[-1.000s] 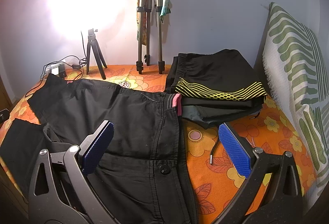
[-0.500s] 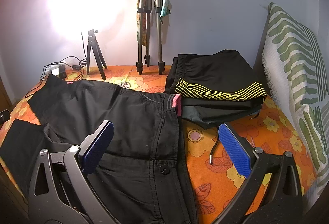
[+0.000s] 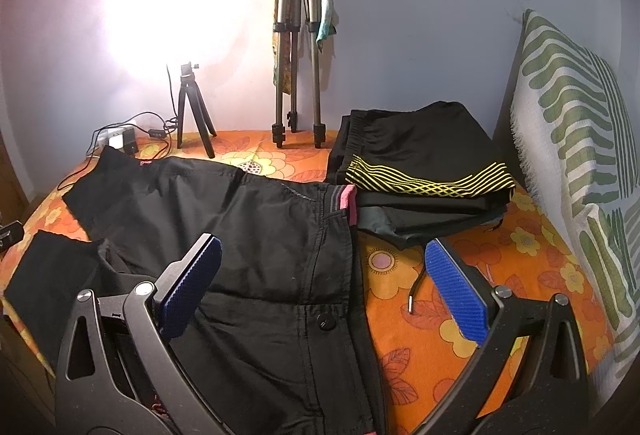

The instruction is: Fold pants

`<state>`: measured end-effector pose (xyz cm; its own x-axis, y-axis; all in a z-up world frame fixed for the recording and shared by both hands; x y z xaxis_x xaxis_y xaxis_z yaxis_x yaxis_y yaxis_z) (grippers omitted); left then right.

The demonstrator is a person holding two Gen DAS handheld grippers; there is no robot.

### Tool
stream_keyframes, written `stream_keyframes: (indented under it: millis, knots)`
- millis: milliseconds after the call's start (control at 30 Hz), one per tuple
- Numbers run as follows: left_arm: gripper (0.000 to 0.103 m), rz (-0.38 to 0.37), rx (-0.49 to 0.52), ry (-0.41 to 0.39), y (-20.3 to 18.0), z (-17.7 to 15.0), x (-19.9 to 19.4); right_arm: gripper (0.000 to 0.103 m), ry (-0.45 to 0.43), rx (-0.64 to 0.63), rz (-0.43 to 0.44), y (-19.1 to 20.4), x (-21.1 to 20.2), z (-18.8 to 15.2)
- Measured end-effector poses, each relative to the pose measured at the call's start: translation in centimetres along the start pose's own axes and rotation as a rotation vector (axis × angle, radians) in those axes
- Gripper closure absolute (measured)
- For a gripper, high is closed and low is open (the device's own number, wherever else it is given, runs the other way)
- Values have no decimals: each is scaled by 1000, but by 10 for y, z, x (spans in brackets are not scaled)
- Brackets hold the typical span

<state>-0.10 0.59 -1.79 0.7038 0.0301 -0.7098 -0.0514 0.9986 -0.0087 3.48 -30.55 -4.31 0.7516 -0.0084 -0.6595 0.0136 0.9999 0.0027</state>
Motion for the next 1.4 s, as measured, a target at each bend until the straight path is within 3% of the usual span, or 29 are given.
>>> stream_keyframes:
  millis: [333, 833, 1400]
  knots:
    - [0, 21, 12, -21, -2, -25, -38, 0, -30, 1, 1, -7, -42, -11]
    - [0, -11, 72, -53, -30, -56, -91, 0, -34, 2, 19, -13, -89, -41]
    - [0, -20, 60, -67, -35, -73, -105, 0, -51, 5, 18, -15, -112, -54]
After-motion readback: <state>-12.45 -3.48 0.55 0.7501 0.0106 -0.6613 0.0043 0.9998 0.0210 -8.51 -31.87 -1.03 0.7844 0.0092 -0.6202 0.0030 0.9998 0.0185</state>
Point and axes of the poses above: each gripper's, at about its wrist camera, not at the fingertips, and x roughly the way its jaws point, y to its left, z to its top, the point moved 3 cm from there along x, roughly the way its jaws point, and after that the axes turned 8 degrees about y, right-handed, at the moved point
